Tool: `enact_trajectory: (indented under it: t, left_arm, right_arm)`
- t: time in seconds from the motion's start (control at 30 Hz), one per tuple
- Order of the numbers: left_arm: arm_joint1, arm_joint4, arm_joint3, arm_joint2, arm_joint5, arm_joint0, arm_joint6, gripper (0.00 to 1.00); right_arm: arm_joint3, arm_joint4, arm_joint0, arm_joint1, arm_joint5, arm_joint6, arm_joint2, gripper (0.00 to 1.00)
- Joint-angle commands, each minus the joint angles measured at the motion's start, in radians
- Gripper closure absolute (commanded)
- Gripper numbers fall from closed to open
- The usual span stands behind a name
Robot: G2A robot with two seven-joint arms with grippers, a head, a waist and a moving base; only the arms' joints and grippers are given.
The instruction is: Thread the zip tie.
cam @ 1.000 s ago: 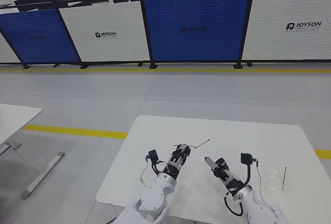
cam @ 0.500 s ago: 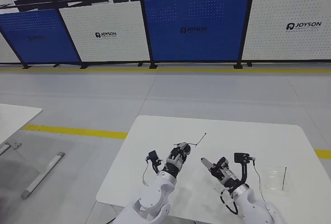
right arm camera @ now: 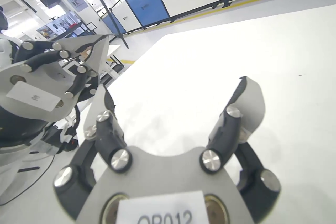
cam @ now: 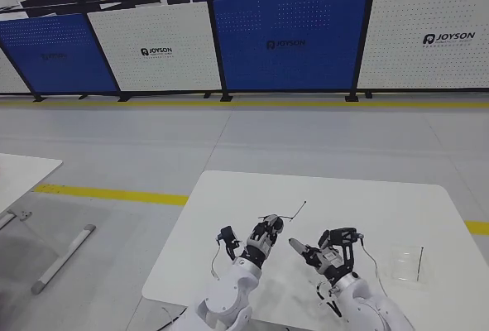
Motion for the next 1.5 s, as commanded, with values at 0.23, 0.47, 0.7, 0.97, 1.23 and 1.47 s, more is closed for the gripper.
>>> enact_trajectory:
  t: [0.23,0.47,0.7,0.97,1.23,1.47]
  left_arm:
    - [-0.003,0.008,0.007,0.004,0.010,-0.010,0.004,1.00]
    - [-0.007,0.004,0.011,0.008,0.008,-0.015,0.015,1.00]
    - [-0.007,0.004,0.011,0.008,0.007,-0.016,0.016,1.00]
    - [-0.009,0.016,0.024,0.011,0.007,-0.021,0.003,1.00]
    - [-0.011,0.021,0.029,0.010,-0.007,-0.013,0.002,1.00]
    - [-0.013,0.025,0.033,0.009,-0.005,-0.012,0.002,1.00]
  right_arm:
    - [0.029,-0.085,0.021,-0.004,0.050,-0.085,-0.022,0.00]
    - [0.067,-0.145,0.066,-0.013,0.090,-0.106,-0.061,0.00]
    - [0.071,-0.145,0.069,-0.013,0.082,-0.086,-0.064,0.00]
    - [0.108,-0.142,0.120,-0.025,0.096,-0.085,-0.095,0.53]
    - [0.144,-0.141,0.156,-0.033,0.073,-0.063,-0.119,0.64]
    - [0.147,-0.133,0.155,-0.030,0.023,-0.082,-0.111,0.67]
